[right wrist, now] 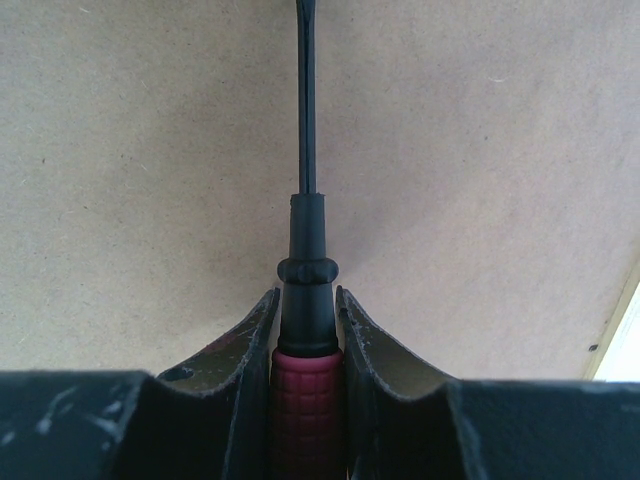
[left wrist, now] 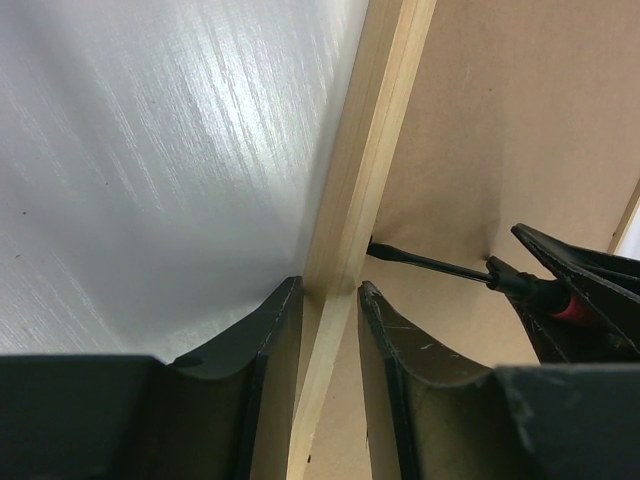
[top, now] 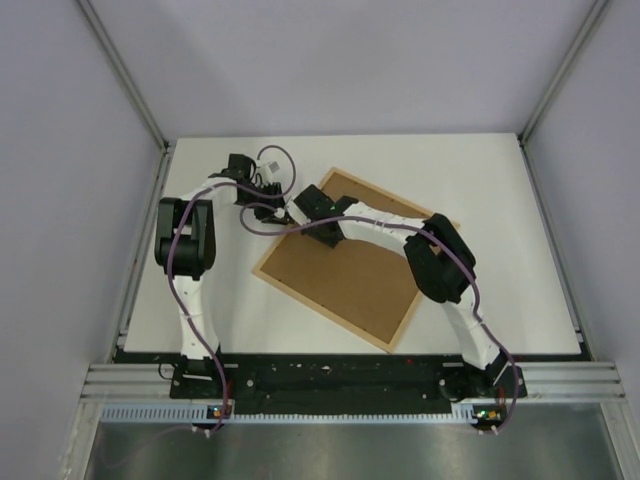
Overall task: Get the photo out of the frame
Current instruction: Release the photo frame item from the photo frame.
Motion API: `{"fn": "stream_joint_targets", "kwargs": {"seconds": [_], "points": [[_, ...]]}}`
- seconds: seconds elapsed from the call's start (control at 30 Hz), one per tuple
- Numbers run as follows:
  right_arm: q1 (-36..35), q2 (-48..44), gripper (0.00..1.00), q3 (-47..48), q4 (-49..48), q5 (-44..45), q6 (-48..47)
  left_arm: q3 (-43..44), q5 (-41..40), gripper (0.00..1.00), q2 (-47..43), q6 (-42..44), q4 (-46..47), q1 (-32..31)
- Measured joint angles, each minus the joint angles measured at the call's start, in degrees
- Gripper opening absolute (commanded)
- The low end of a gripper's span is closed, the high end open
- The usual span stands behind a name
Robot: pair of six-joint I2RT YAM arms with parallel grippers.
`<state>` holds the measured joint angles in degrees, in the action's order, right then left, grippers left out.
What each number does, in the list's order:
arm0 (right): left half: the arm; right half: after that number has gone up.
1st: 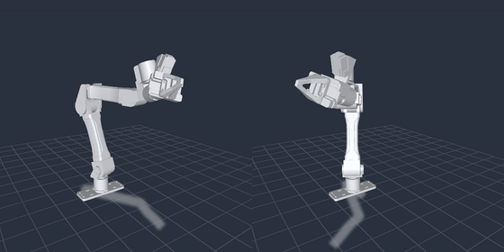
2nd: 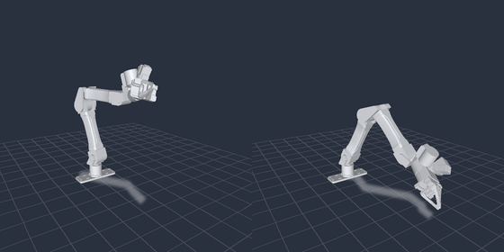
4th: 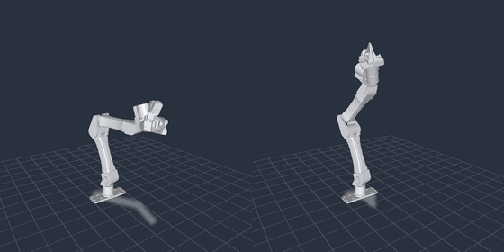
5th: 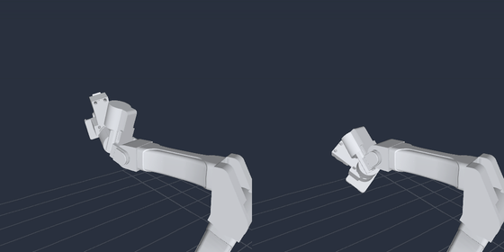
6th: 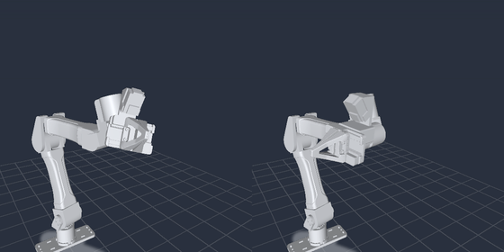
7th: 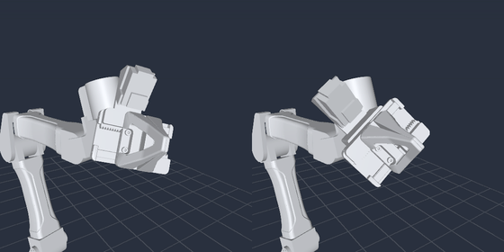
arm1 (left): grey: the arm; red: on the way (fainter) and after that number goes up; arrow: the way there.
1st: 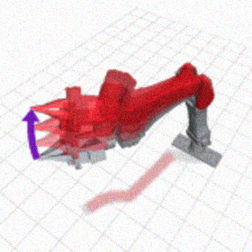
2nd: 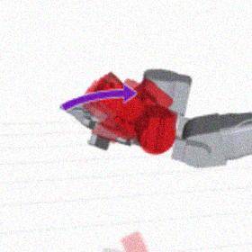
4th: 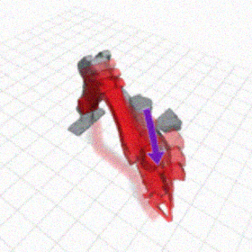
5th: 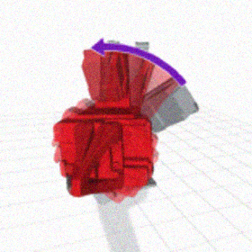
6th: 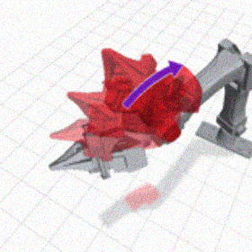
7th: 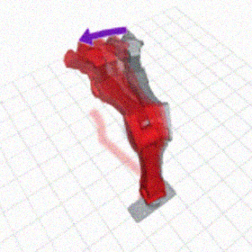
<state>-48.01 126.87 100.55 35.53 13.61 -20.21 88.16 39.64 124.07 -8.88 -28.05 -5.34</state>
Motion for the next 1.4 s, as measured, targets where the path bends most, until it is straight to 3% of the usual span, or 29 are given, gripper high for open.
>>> {"fn": "stream_joint_targets", "kwargs": {"seconds": [0.33, 1.4], "points": [[-0.26, -1.03, 0.00, -2.29, -2.56, 0.87, -1.55, 0.00, -0.57, 0.28, 0.02, -0.55, 0.00, 0.00], [-1.36, -1.55, 0.00, -4.59, -5.86, 4.59, -5.20, -0.13, -0.90, 0.27, 0.02, -1.53, 0.28, 0.00]]}}
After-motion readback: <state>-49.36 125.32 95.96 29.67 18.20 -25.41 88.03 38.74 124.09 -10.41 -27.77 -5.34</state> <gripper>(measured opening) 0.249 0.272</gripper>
